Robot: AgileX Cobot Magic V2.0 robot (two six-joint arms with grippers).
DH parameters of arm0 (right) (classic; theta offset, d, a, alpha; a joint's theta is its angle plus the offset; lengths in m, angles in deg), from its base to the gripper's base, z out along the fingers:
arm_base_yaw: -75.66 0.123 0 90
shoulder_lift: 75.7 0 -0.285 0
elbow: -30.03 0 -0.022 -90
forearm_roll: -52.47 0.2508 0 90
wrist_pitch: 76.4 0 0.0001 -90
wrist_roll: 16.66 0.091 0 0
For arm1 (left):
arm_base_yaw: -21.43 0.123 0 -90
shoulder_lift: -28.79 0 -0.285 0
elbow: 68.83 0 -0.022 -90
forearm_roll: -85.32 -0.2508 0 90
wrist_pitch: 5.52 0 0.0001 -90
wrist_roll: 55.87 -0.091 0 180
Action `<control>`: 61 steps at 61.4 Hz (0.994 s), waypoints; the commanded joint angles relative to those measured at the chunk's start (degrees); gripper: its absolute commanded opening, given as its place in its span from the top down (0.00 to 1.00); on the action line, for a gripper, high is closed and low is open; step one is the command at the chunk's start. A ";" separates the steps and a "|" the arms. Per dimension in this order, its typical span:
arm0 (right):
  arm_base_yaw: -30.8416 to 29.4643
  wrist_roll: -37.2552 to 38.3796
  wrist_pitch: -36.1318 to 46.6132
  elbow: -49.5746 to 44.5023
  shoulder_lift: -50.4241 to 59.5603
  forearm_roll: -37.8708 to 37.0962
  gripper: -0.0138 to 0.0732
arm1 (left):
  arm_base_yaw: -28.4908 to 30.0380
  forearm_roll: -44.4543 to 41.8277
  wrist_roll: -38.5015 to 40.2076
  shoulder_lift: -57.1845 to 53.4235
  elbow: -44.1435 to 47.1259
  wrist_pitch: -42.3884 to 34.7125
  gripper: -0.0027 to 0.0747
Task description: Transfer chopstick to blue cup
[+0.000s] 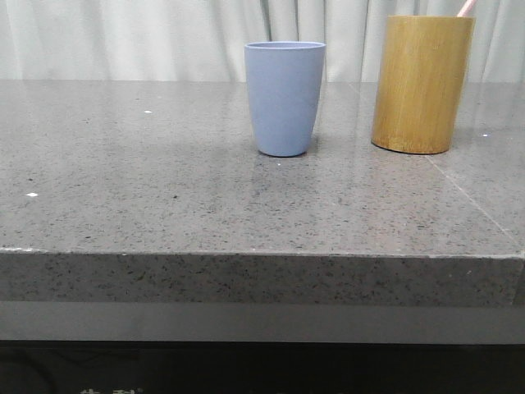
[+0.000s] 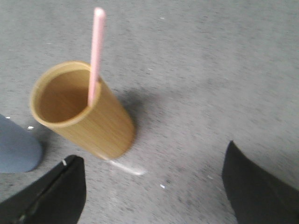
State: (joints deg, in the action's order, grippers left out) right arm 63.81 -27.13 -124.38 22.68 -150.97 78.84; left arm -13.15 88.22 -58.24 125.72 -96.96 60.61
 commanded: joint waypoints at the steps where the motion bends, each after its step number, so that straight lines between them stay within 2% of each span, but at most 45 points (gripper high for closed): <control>1: -0.46 -6.35 0.45 5.70 -3.29 8.73 0.19 | -0.43 0.60 0.47 -9.30 6.49 -7.07 0.56; 9: -0.46 -11.39 -2.42 11.53 -9.98 15.98 0.22 | -0.43 0.60 0.47 -18.36 18.84 -11.06 0.56; 18: 0.21 -12.30 -3.86 18.25 -16.70 17.02 0.22 | -0.43 1.75 0.47 -27.29 29.32 -13.84 0.56; 26: 1.92 -12.30 -5.37 22.85 -21.86 17.02 0.22 | -0.43 2.16 0.47 -32.08 34.94 -14.77 0.56; 39: 3.51 -12.30 -5.42 27.12 -26.96 17.02 0.23 | -0.43 2.16 0.47 -34.52 37.90 -14.66 0.56; 43: 3.45 -12.30 -5.13 27.06 -27.17 16.62 0.28 | -0.43 2.16 0.47 -34.52 37.90 -14.12 0.56; 61: 3.44 -12.30 -4.88 27.06 -27.17 15.84 0.62 | -0.43 2.16 0.47 -34.52 37.90 -14.12 0.56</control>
State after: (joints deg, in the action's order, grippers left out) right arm 67.37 -38.71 -131.46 47.51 -180.77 93.00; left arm -13.15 89.60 -58.24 92.06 -57.49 50.27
